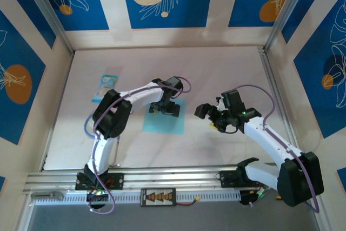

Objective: Fold a paper plane with a square sheet of paper (pick it up from the middle)
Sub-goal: First fold the square sheet of paper in half at the center of the table.

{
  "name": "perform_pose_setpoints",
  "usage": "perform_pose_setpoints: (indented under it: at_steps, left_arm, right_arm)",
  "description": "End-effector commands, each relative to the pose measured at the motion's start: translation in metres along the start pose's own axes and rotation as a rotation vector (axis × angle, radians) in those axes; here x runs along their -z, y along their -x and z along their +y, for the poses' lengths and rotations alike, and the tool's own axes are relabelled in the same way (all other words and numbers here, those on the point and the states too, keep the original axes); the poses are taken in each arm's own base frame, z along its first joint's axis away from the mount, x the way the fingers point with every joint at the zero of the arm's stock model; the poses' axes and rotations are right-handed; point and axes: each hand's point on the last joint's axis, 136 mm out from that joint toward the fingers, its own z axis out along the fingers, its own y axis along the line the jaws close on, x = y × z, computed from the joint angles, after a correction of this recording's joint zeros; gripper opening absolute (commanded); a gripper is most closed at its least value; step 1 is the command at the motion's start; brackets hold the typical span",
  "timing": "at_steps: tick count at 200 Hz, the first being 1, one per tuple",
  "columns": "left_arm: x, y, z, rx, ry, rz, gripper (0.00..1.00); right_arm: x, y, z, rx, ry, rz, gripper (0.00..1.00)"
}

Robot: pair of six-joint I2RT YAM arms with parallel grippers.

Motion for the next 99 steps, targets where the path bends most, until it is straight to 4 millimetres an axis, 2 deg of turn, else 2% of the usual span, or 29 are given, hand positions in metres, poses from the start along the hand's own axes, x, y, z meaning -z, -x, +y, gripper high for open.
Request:
perform_pose_setpoints:
  at_steps: [1, 47, 83, 99]
  left_arm:
    - [-0.022, -0.019, 0.013, 0.028, 0.043, 0.075, 0.92]
    - [-0.033, -0.035, 0.014, 0.050, 0.019, 0.109, 0.89]
    - [-0.029, -0.037, 0.012, 0.059, -0.005, 0.096, 0.84]
    - [-0.025, -0.035, 0.008, 0.058, -0.029, 0.082, 0.79]
  right_arm:
    - [0.001, -0.004, 0.002, -0.007, -0.006, 0.021, 0.99]
    - [0.002, -0.004, 0.001, -0.009, -0.009, 0.019, 0.99]
    - [0.001, -0.003, 0.001, -0.014, -0.012, 0.016, 0.99]
    - [0.001, -0.003, 0.000, -0.016, -0.014, 0.013, 0.99]
